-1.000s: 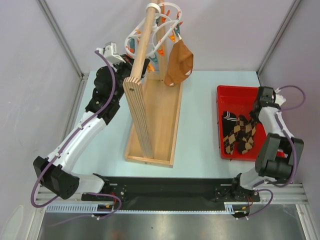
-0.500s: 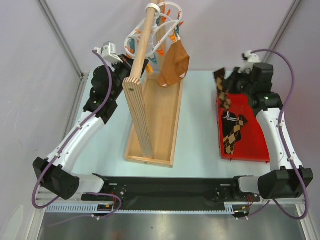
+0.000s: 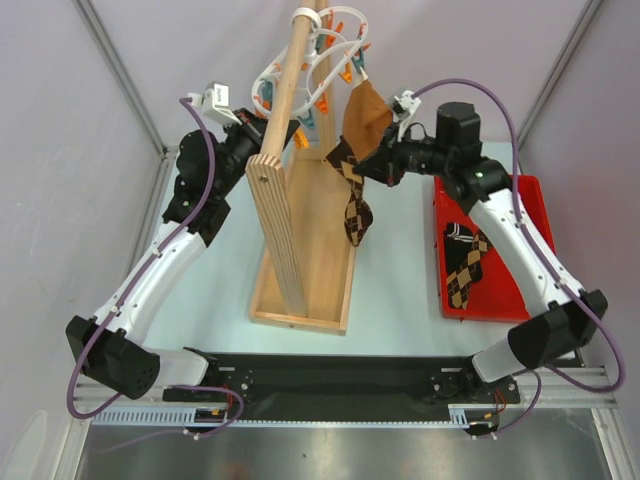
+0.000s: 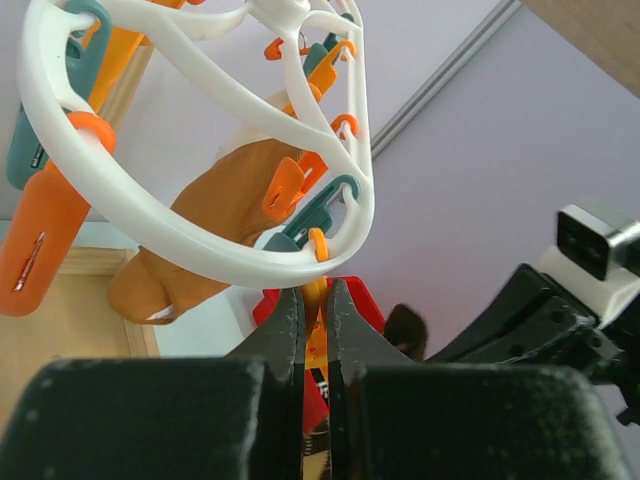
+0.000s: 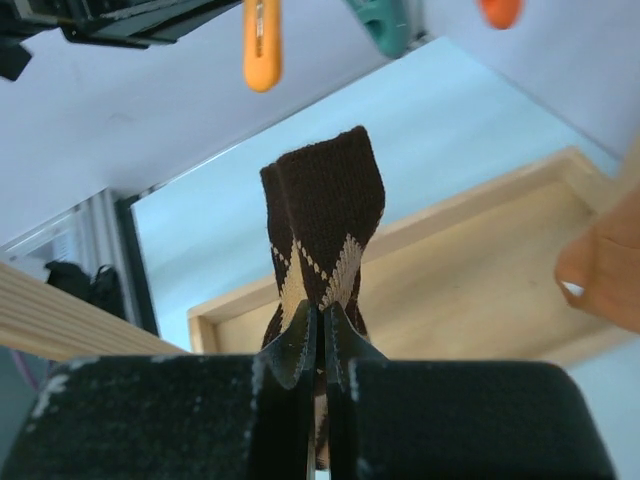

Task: Clip the socks to the hanger
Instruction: Clamp the sock onto the hanger.

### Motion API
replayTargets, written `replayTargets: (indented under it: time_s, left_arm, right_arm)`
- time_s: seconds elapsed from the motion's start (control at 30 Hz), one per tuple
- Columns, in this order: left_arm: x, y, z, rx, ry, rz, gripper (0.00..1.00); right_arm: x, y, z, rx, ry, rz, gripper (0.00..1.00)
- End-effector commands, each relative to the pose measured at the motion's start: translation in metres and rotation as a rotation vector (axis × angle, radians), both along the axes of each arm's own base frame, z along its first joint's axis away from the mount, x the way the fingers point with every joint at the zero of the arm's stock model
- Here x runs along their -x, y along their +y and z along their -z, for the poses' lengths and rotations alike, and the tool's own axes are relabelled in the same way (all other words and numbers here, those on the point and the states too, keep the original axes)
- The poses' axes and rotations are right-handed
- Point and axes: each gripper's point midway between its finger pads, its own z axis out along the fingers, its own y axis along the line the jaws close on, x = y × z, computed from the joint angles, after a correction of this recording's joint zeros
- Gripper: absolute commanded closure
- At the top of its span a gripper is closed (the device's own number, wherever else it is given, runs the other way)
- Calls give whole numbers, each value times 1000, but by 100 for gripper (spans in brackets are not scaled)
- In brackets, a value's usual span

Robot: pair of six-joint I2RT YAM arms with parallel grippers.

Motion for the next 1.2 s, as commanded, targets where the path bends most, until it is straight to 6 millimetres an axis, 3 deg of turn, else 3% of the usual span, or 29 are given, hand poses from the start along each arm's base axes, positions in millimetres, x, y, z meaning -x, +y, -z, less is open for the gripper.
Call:
replayTargets:
  time_s: [0.0, 0.23, 0.57, 1.17]
  left_arm:
    - [15, -8, 8, 4, 34, 96, 100]
    - [18, -9, 10, 44, 52, 138, 100]
    - [20, -8, 13, 86, 62, 168, 100]
    - [18, -8, 18, 82, 67, 186, 100]
  right_arm:
    - [10, 31, -14, -32, -26, -144, 100]
    - [3, 55, -16, -91, 64, -189, 100]
    - [-1, 60, -6, -97, 98, -196, 100]
    - [-6, 73, -24, -191, 93, -243, 100]
